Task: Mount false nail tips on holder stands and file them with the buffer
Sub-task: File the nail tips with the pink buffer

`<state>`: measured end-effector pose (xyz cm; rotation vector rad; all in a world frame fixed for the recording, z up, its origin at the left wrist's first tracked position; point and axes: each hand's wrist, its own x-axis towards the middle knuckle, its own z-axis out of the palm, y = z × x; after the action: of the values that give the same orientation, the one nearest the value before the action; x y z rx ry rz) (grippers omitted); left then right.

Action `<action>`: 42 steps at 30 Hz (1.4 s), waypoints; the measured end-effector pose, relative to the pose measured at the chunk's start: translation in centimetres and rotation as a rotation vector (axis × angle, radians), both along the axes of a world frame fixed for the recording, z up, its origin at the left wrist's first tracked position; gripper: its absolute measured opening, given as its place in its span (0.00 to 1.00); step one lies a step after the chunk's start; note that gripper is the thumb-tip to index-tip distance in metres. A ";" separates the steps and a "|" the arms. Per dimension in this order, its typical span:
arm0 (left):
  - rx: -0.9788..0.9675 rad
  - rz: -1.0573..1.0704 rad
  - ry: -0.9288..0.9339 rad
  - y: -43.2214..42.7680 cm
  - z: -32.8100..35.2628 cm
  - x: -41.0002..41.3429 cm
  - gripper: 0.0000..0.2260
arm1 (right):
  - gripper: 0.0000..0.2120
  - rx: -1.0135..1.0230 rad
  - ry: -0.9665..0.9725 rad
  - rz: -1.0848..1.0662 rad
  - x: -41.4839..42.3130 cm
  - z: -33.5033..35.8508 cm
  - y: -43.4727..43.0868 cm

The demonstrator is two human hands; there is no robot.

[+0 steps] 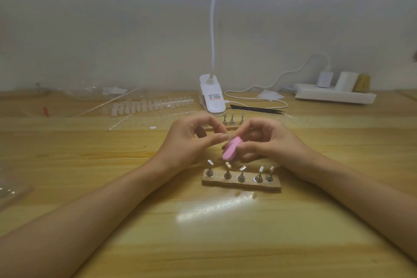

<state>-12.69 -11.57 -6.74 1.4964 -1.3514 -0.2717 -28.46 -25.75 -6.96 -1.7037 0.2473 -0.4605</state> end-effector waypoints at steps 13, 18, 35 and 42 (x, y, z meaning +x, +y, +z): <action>0.012 -0.014 0.019 -0.2 -0.2 0.2 0.03 | 0.12 -0.006 -0.004 0.009 0.2 -0.2 -0.2; 0.017 -0.009 0.021 -0.1 -0.2 0.2 0.03 | 0.14 0.062 -0.078 -0.050 0.1 -0.3 -0.6; 0.004 -0.008 0.022 -0.1 -0.2 0.1 0.06 | 0.09 -0.041 -0.014 0.015 0.2 -0.2 0.0; 0.005 -0.015 0.004 0.0 -0.1 0.1 0.05 | 0.08 -0.041 -0.014 0.004 0.3 -0.4 -0.2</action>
<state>-12.64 -11.60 -6.87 1.4898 -1.3608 -0.2878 -28.15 -25.91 -7.34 -1.7399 0.2256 -0.4776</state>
